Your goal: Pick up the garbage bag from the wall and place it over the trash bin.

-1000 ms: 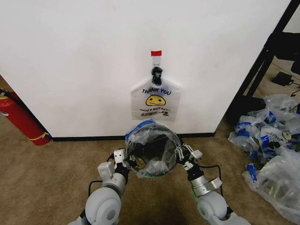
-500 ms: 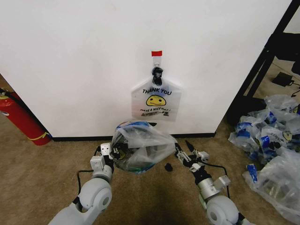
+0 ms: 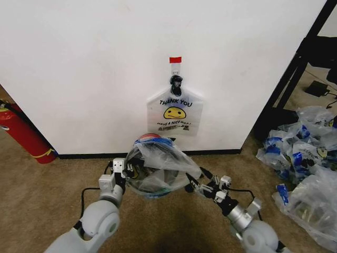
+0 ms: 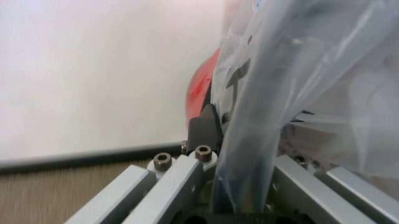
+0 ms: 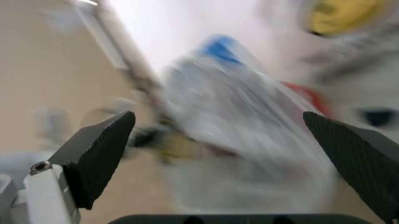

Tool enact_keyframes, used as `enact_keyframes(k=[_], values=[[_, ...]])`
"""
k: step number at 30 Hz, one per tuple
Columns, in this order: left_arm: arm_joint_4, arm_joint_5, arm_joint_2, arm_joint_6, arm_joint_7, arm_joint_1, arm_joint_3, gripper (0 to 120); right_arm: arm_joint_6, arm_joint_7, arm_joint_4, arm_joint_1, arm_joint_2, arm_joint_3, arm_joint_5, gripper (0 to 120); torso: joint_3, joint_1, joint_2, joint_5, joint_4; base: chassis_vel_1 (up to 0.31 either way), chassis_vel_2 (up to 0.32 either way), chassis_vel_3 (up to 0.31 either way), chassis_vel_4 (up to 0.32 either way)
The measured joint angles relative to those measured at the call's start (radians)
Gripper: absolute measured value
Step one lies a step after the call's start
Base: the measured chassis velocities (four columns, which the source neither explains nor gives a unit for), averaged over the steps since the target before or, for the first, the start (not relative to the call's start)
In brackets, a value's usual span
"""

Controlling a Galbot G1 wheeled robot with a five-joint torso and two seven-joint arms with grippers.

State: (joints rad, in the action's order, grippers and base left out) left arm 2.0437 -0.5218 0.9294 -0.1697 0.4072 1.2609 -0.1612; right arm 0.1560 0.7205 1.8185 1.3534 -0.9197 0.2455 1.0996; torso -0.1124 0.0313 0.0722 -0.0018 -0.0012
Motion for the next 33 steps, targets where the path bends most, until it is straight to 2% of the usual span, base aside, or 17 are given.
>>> enact_keyframes(k=[1,3,4,6,8,13,16,21,22,24,30,33], values=[[0.0,0.0,0.0,0.0,0.0,0.0,0.0,0,0.0,0.0,0.0,0.0,0.0,0.0,0.0,100,0.0,0.0,0.0,0.0,0.0,0.0,0.0,0.0,0.0],[0.007,0.067,-0.014,0.039,-0.051,0.011,-0.003,0,-0.065,0.118,0.009,-0.007,0.006,0.05,0.086,100,0.0,0.0,0.0,0.0,-0.0003,0.0,0.0,0.0,0.0],[0.008,0.079,-0.016,0.047,-0.06,0.012,-0.003,0,-0.071,0.129,0.01,-0.008,0.007,0.055,0.094,100,0.0,0.0,0.0,0.0,-0.0003,0.0,0.0,0.0,0.0],[0.008,0.176,-0.033,0.122,-0.153,0.017,-0.003,0,-0.145,0.236,0.013,-0.022,0.02,0.12,0.159,100,0.0,0.0,0.0,-0.0001,-0.0003,0.0,0.0,0.0,0.0],[0.011,0.236,-0.044,0.167,-0.226,0.019,-0.005,0,-0.158,0.228,0.009,-0.025,0.032,0.135,0.191,100,0.0,0.0,0.0,-0.0002,-0.0005,0.0,0.0,0.0,0.0],[0.067,0.276,-0.06,0.183,-0.289,0.036,-0.005,0,-0.165,0.225,-0.012,-0.023,0.037,0.133,0.203,100,0.0,0.0,0.0,0.0002,-0.0004,0.0,0.0,0.0,0.0],[0.103,0.293,-0.063,0.183,-0.301,0.043,-0.002,0,-0.172,0.238,-0.023,-0.026,0.031,0.129,0.189,95,0.0,0.0,0.0,0.0003,-0.0005,0.0,0.0,0.0,0.0],[0.125,0.324,-0.064,0.157,-0.303,0.045,0.011,0,-0.17,0.241,-0.026,-0.034,0.024,0.122,0.143,77,0.0,0.0,0.0,0.0001,-0.0004,0.0,0.0,0.0,0.0],[0.122,0.331,-0.061,0.147,-0.299,0.045,0.014,0,-0.167,0.249,-0.026,-0.034,0.02,0.117,0.106,70,0.0,0.0,0.0,0.0001,-0.0002,0.0,0.0,0.0,0.0],[0.119,0.334,-0.059,0.145,-0.297,0.045,0.015,0,-0.165,0.252,-0.026,-0.034,0.018,0.114,0.095,67,0.0,0.0,0.0,0.0001,-0.0002,0.0,0.0,0.0,0.0],[0.093,0.336,-0.048,0.13,-0.284,0.042,0.024,0,-0.16,0.261,-0.006,-0.026,0.009,0.104,0.075,41,0.0,0.0,0.0,-0.0001,-0.0003,0.0,0.0,0.0,0.0],[0.089,0.334,-0.047,0.13,-0.281,0.041,0.026,0,-0.158,0.262,-0.005,-0.025,0.008,0.104,0.07,39,0.0,0.0,0.0,0.0,-0.0003,0.0,0.0,0.0,0.0]])
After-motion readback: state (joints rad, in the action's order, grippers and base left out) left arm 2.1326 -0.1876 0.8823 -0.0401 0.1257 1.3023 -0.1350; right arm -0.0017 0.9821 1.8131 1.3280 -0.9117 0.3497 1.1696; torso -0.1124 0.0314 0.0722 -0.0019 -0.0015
